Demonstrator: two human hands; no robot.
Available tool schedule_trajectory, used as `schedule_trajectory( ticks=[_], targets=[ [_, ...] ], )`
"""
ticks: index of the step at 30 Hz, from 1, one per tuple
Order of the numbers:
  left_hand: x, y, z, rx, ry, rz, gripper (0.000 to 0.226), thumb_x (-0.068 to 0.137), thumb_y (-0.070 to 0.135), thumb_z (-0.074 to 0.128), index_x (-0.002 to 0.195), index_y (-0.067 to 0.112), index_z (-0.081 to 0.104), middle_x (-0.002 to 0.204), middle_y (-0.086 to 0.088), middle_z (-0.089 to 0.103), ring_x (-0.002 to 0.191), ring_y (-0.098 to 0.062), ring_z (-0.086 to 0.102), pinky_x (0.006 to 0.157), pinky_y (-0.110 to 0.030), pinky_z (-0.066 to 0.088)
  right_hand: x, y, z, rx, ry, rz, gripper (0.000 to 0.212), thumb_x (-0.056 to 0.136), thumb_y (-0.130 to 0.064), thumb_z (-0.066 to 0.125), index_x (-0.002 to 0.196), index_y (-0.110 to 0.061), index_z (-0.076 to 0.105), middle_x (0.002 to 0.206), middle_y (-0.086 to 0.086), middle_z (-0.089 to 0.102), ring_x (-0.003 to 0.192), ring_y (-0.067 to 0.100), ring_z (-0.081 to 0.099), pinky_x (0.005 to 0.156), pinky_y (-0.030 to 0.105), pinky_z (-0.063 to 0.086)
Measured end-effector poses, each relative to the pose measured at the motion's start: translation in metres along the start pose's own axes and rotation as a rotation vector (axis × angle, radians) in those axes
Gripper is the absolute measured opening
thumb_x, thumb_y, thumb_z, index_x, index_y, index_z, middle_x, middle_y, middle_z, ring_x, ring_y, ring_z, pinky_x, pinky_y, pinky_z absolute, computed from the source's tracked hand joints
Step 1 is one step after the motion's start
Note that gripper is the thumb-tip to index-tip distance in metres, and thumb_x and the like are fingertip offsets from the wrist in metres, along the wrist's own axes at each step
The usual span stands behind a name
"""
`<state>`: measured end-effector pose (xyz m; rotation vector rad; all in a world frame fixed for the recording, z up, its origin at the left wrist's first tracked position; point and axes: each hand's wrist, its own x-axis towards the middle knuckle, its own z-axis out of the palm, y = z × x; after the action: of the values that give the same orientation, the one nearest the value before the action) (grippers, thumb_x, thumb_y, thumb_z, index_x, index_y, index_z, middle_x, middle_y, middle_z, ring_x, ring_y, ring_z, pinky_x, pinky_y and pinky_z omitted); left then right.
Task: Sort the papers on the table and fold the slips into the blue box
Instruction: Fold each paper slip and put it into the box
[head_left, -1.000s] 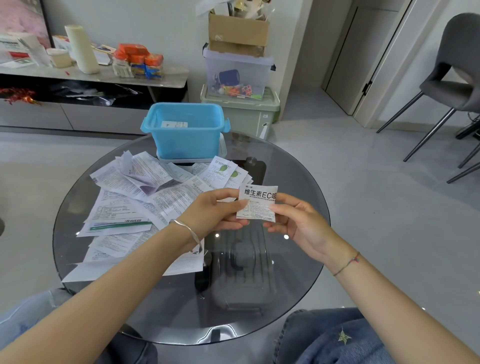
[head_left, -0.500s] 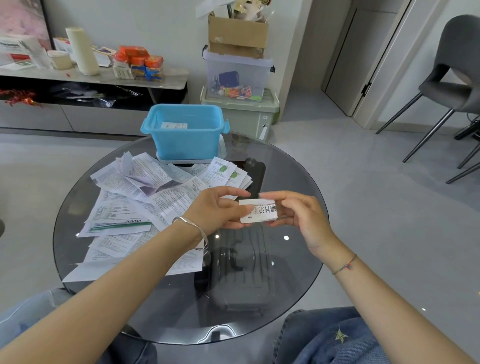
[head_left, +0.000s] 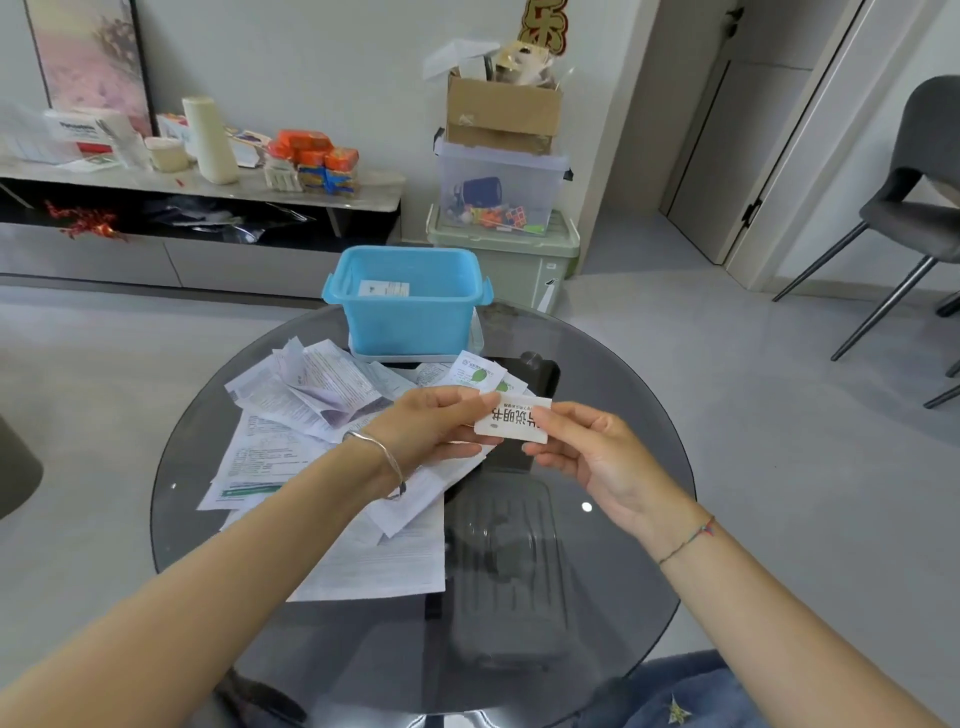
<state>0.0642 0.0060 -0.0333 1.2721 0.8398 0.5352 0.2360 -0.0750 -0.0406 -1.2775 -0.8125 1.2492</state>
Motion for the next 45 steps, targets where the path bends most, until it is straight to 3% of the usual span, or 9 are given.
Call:
schedule_trajectory(
  ticks=[6, 10, 15, 18, 25, 30, 34, 38, 45],
  targets=[
    [0.023, 0.033, -0.040, 0.360, 0.166, 0.243, 0.015, 0.088, 0.023, 0.066, 0.078, 0.012, 0.066, 0.071, 0.009, 0.072, 0.063, -0.007, 0.070, 0.057, -0.016, 0.053, 0.044, -0.022, 0.029, -0.319, 0.084, -0.194, 0.007, 0.083, -0.008, 0.070, 0.089, -0.005, 0.071, 0.081, 0.012, 0.073, 0.066, 0.012, 0.067, 0.066, 0.019, 0.055],
    [0.059, 0.060, -0.070, 0.466, 0.270, 0.344, 0.014, 0.089, 0.025, 0.065, 0.089, 0.012, 0.068, 0.082, -0.002, 0.074, 0.065, -0.006, 0.068, 0.063, -0.022, 0.057, 0.091, -0.058, 0.046, -0.390, 0.062, -0.247, 0.004, 0.083, -0.008, 0.071, 0.087, -0.007, 0.070, 0.078, 0.007, 0.073, 0.061, 0.009, 0.067, 0.061, 0.015, 0.053],
    [0.111, 0.071, -0.122, 0.755, 0.491, 0.381, 0.039, 0.099, 0.031, 0.046, 0.133, 0.013, 0.050, 0.126, -0.005, 0.061, 0.116, -0.020, 0.054, 0.095, -0.030, 0.040, 0.165, -0.094, 0.057, -0.439, 0.089, -0.266, 0.011, 0.085, -0.003, 0.068, 0.096, 0.000, 0.065, 0.087, 0.014, 0.069, 0.055, 0.004, 0.065, 0.057, 0.014, 0.054],
    [0.135, 0.060, -0.153, 0.908, 0.605, 0.280, 0.045, 0.099, 0.021, 0.045, 0.142, 0.008, 0.037, 0.144, -0.011, 0.044, 0.132, -0.028, 0.038, 0.109, -0.035, 0.027, 0.207, -0.099, 0.072, -0.501, 0.089, -0.274, 0.011, 0.086, -0.003, 0.066, 0.097, 0.000, 0.063, 0.088, 0.012, 0.069, 0.056, 0.005, 0.064, 0.053, 0.013, 0.051],
    [0.153, 0.034, -0.176, 0.678, 0.594, 0.206, 0.047, 0.101, 0.012, 0.038, 0.146, 0.010, 0.027, 0.141, -0.015, 0.044, 0.125, -0.029, 0.044, 0.107, -0.040, 0.036, 0.288, -0.058, 0.112, -0.643, 0.047, -0.072, 0.014, 0.087, -0.006, 0.066, 0.100, -0.002, 0.067, 0.098, 0.013, 0.070, 0.049, 0.000, 0.060, 0.047, 0.012, 0.043],
    [0.160, 0.023, -0.179, 0.674, 0.564, 0.186, 0.050, 0.102, 0.016, 0.035, 0.149, 0.011, 0.020, 0.138, -0.015, 0.042, 0.123, -0.028, 0.044, 0.105, -0.040, 0.038, 0.312, -0.037, 0.130, -0.741, 0.050, -0.006, 0.010, 0.083, -0.010, 0.072, 0.092, -0.008, 0.069, 0.093, 0.010, 0.070, 0.060, 0.012, 0.059, 0.046, 0.016, 0.039],
    [0.161, 0.025, -0.181, 0.674, 0.575, 0.198, 0.051, 0.102, 0.022, 0.037, 0.149, 0.013, 0.020, 0.137, -0.013, 0.043, 0.123, -0.028, 0.044, 0.105, -0.042, 0.038, 0.317, -0.039, 0.131, -0.765, 0.066, -0.037, 0.013, 0.081, -0.018, 0.074, 0.072, -0.014, 0.065, 0.085, 0.006, 0.068, 0.074, 0.018, 0.062, 0.056, 0.022, 0.046],
    [0.159, 0.027, -0.179, 0.679, 0.596, 0.236, 0.050, 0.099, 0.026, 0.046, 0.145, 0.012, 0.031, 0.133, -0.011, 0.050, 0.118, -0.026, 0.048, 0.102, -0.041, 0.041, 0.310, -0.056, 0.130, -0.765, 0.049, -0.081, 0.014, 0.082, -0.023, 0.074, 0.087, -0.010, 0.069, 0.088, 0.004, 0.068, 0.078, 0.018, 0.065, 0.058, 0.021, 0.048],
    [0.142, 0.043, -0.154, 0.834, 0.626, 0.390, 0.059, 0.095, 0.026, 0.055, 0.145, 0.010, 0.028, 0.148, -0.005, 0.034, 0.140, -0.021, 0.024, 0.114, -0.028, 0.017, 0.258, -0.095, 0.112, -0.689, -0.005, -0.357, 0.011, 0.081, -0.013, 0.074, 0.075, -0.019, 0.067, 0.079, -0.001, 0.068, 0.073, 0.009, 0.062, 0.065, 0.019, 0.050]
  ],
)
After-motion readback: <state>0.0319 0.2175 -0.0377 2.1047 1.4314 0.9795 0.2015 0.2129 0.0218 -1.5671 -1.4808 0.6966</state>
